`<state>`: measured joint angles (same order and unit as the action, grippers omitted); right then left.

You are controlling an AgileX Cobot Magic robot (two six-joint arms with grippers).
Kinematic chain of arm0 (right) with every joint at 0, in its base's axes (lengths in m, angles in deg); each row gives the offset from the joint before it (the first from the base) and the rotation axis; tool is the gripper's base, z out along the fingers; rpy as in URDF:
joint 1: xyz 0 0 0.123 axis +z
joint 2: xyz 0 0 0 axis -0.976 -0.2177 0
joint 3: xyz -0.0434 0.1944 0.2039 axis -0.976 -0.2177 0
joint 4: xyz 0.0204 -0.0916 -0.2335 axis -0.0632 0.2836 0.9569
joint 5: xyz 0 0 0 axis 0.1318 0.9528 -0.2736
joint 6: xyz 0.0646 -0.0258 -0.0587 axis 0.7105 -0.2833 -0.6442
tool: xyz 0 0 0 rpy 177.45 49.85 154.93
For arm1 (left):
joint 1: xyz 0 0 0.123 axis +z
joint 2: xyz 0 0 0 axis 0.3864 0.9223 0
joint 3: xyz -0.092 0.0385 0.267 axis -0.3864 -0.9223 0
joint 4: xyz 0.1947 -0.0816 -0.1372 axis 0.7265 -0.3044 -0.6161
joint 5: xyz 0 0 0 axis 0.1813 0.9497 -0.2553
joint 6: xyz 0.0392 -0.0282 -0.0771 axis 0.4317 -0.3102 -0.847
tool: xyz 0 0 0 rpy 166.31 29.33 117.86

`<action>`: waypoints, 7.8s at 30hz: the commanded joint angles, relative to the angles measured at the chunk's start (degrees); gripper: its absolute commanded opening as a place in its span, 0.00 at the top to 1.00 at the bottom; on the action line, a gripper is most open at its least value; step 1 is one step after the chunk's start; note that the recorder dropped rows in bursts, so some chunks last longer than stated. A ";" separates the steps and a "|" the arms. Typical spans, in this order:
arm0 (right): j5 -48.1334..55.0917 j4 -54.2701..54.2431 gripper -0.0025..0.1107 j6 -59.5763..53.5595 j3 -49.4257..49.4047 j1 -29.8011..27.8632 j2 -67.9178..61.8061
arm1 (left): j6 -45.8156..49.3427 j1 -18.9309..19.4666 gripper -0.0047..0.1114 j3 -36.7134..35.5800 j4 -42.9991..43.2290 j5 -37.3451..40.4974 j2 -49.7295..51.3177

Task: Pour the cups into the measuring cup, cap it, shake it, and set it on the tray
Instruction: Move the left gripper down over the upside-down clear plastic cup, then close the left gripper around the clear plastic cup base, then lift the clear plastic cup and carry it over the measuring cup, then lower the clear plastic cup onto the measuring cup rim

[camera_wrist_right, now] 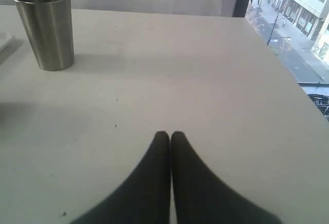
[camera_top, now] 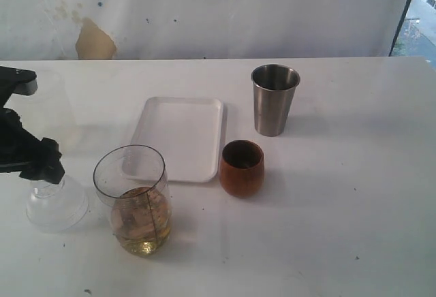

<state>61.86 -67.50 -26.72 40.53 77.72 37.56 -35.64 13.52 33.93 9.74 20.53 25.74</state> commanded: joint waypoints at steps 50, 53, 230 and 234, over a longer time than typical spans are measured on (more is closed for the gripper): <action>-0.54 0.06 0.98 -0.51 -0.30 -0.30 0.32 | 0.58 -1.87 0.72 8.86 0.74 8.44 9.17; -0.54 0.06 0.98 -0.51 -0.30 -0.30 0.32 | 1.04 -1.87 0.92 8.72 1.23 9.73 9.17; -0.43 -0.10 0.98 -0.49 -0.30 -0.30 0.32 | -10.96 -26.55 0.62 22.08 -1.63 20.52 -4.65; -0.43 -0.10 0.98 -0.49 -0.30 -0.30 0.32 | -10.80 -26.55 0.62 22.08 -1.79 20.40 -4.65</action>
<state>61.86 -67.82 -26.72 40.53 77.72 37.56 -46.65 -12.69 56.00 9.54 42.29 21.21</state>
